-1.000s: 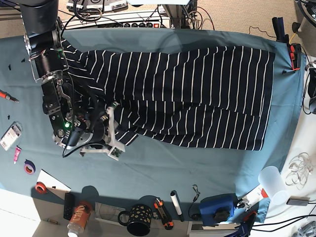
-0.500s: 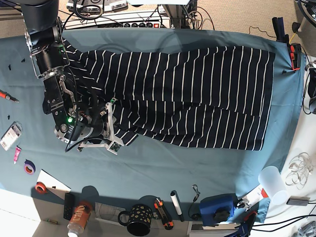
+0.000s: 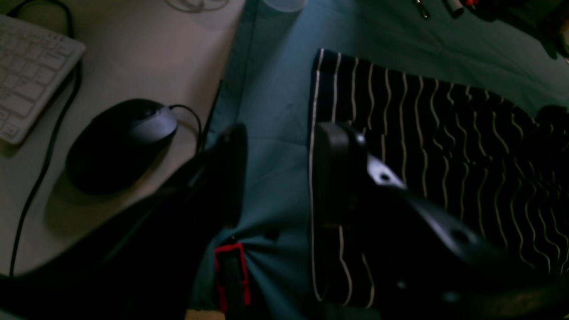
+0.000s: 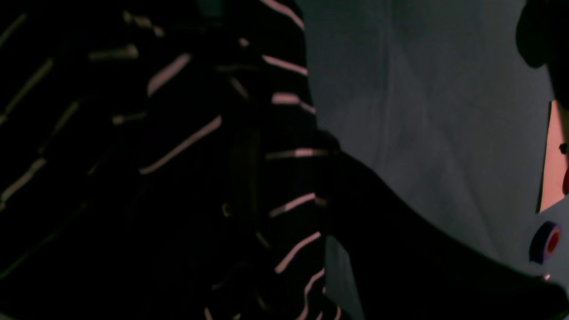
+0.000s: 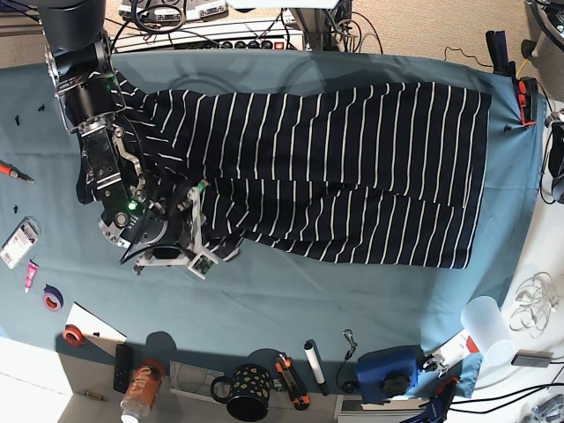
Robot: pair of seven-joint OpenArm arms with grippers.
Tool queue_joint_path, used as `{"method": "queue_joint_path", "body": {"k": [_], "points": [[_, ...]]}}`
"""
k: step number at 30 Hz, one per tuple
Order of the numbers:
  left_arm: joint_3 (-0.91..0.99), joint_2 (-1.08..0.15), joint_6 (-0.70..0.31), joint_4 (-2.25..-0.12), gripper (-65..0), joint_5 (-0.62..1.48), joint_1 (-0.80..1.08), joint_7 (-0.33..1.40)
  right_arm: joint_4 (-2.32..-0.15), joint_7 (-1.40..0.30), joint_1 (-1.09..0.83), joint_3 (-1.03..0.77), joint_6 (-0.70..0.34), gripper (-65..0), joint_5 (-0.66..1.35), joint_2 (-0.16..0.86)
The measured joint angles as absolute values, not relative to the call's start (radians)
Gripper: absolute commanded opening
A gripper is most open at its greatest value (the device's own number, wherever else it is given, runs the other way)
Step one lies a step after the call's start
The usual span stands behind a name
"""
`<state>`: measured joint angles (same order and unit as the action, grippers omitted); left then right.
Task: Layout the t-shirt on the table in an organized manner, then fold the t-shirt properly
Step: 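Drag the grasped shirt side with right gripper to smooth it flat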
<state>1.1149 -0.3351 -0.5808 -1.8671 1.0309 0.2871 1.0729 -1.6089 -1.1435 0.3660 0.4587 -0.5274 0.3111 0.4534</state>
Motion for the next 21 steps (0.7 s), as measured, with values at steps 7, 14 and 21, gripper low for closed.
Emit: {"method": "queue_joint_path", "body": {"k": [7, 14, 21], "points": [[1.115, -0.336, -0.581, -1.867, -39.2, 1.031, 0.287, 1.073, -1.520, -1.119, 0.372, 0.459, -0.519, -45.4, 0.309, 0.451], [1.115, -0.335, -0.581, -1.867, -39.2, 1.031, 0.287, 1.073, -1.365, -0.997, 0.371, 0.459, -0.517, -45.4, 0.288, 0.451], [1.115, -0.335, -0.581, -1.867, -39.2, 1.031, 0.287, 1.073, -1.366, -1.041, 0.429, 0.459, -0.519, -45.4, 0.287, 0.451]]}}
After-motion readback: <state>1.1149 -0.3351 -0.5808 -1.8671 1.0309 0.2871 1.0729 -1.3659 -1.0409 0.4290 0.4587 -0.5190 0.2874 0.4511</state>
